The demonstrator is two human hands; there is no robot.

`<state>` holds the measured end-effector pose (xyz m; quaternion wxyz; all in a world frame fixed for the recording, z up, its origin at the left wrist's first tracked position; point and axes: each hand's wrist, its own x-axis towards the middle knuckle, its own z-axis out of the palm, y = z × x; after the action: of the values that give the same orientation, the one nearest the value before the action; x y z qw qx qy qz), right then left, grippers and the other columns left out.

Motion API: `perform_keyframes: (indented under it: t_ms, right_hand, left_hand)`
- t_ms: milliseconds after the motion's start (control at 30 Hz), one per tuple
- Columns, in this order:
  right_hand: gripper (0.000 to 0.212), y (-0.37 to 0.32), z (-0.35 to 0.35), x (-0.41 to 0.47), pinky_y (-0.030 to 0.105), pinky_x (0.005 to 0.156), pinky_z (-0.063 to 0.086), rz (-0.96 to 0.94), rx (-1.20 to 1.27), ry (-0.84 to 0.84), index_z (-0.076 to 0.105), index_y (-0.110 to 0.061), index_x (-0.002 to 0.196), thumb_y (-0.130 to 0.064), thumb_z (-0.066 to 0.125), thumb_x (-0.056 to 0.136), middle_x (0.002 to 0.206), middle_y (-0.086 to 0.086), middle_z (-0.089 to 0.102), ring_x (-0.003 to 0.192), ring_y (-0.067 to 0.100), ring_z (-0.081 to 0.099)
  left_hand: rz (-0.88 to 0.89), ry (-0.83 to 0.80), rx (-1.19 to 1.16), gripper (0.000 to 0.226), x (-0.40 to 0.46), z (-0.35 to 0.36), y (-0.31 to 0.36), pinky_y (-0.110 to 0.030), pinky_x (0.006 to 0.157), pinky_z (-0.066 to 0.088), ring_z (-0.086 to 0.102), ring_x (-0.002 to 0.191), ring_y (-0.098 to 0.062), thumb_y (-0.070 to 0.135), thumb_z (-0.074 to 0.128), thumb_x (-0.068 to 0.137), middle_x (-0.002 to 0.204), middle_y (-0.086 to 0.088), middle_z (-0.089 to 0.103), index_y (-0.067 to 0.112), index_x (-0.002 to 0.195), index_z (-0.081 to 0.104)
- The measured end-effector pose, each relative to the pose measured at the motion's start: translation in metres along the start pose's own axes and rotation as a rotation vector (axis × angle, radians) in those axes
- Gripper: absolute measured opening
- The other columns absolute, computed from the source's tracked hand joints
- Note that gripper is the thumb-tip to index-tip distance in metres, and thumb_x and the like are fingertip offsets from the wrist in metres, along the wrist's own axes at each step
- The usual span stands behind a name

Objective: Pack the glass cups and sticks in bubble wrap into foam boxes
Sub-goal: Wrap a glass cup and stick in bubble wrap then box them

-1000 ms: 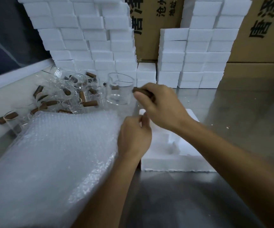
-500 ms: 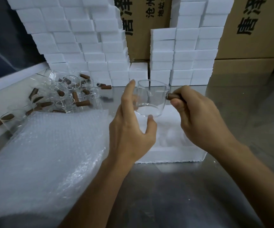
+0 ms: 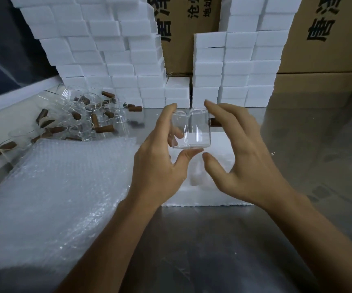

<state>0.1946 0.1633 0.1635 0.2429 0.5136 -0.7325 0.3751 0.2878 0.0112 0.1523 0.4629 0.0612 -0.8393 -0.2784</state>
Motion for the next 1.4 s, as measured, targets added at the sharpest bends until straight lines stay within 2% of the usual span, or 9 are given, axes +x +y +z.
perform_keyframes:
  t_ms: [300,433,533,733,967,1100,1200,1333,1400]
  right_hand:
    - [0.068,0.002,0.008,-0.002,0.041,0.102,0.037,-0.034,-0.14,0.088,0.043,-0.019,0.146,-0.04,0.07,0.087,0.141,0.002,0.055,0.127,0.025,0.05]
    - [0.064,0.0,0.008,-0.001,0.038,0.101,0.035,-0.025,-0.14,0.119,0.046,-0.017,0.144,-0.037,0.071,0.089,0.139,0.003,0.056,0.125,0.026,0.05]
    - [0.063,-0.001,0.008,0.0,0.036,0.102,0.033,-0.015,-0.132,0.139,0.046,-0.016,0.144,-0.038,0.07,0.09,0.139,0.002,0.056,0.124,0.024,0.049]
    - [0.063,-0.002,0.008,0.0,0.032,0.101,0.033,0.004,-0.112,0.13,0.045,-0.017,0.143,-0.038,0.07,0.09,0.138,0.001,0.056,0.121,0.022,0.052]
    - [0.062,-0.003,0.008,-0.001,0.039,0.093,0.044,0.035,-0.054,0.151,0.045,-0.015,0.14,-0.036,0.07,0.087,0.132,0.002,0.056,0.108,0.02,0.056]
    - [0.063,-0.003,0.009,-0.002,0.043,0.092,0.047,0.056,-0.03,0.146,0.045,-0.016,0.14,-0.038,0.07,0.087,0.13,0.0,0.055,0.106,0.017,0.055]
    - [0.063,-0.003,0.008,-0.002,0.045,0.092,0.047,0.063,-0.021,0.151,0.045,-0.016,0.14,-0.038,0.07,0.086,0.13,0.0,0.056,0.106,0.018,0.056]
    - [0.065,-0.002,0.006,0.0,0.047,0.093,0.049,0.088,0.015,0.221,0.045,-0.013,0.14,-0.032,0.074,0.085,0.132,-0.002,0.053,0.11,0.022,0.058]
    - [0.064,-0.001,0.003,0.001,0.042,0.096,0.05,0.117,0.048,0.291,0.045,-0.009,0.139,-0.026,0.075,0.086,0.133,0.0,0.052,0.113,0.023,0.058]
  left_hand:
    - [0.01,-0.141,0.038,0.092,0.001,-0.01,0.007,-0.038,0.083,0.059,0.06,0.092,-0.012,0.02,0.07,0.08,0.111,0.01,0.064,0.028,0.155,0.018]
    - [0.005,0.065,0.291,0.068,0.006,-0.02,0.013,-0.05,0.084,0.053,0.062,0.087,-0.022,0.01,0.058,0.08,0.1,-0.002,0.068,0.012,0.146,0.041]
    - [-0.12,0.176,0.508,0.04,0.012,-0.03,0.014,-0.049,0.084,0.048,0.063,0.092,-0.034,0.004,0.049,0.084,0.106,-0.013,0.069,0.006,0.122,0.062]
    - [-0.531,-0.023,0.729,0.034,0.016,-0.048,-0.005,-0.051,0.087,0.046,0.055,0.109,-0.043,0.007,0.059,0.09,0.124,-0.023,0.055,0.004,0.124,0.059]
    - [-0.619,-0.079,0.726,0.017,0.015,-0.048,-0.015,-0.039,0.07,0.037,0.059,0.097,-0.043,0.003,0.065,0.086,0.106,-0.024,0.064,0.002,0.103,0.063]
    - [-0.641,-0.027,0.703,0.025,0.014,-0.047,-0.015,-0.043,0.074,0.046,0.06,0.1,-0.045,-0.001,0.067,0.085,0.11,-0.025,0.065,0.003,0.11,0.065]
    - [-0.485,0.088,0.688,0.029,0.015,-0.047,-0.011,-0.041,0.073,0.044,0.06,0.099,-0.043,-0.007,0.063,0.085,0.11,-0.024,0.065,0.002,0.113,0.066]
    - [0.061,0.273,0.457,0.031,0.021,-0.042,0.003,-0.032,0.071,0.045,0.063,0.084,-0.035,-0.016,0.053,0.083,0.099,-0.021,0.065,-0.004,0.105,0.07]
    - [0.198,0.275,0.384,0.029,0.017,-0.036,0.008,-0.024,0.063,0.043,0.06,0.072,-0.028,-0.02,0.054,0.078,0.088,-0.02,0.063,-0.005,0.095,0.072]
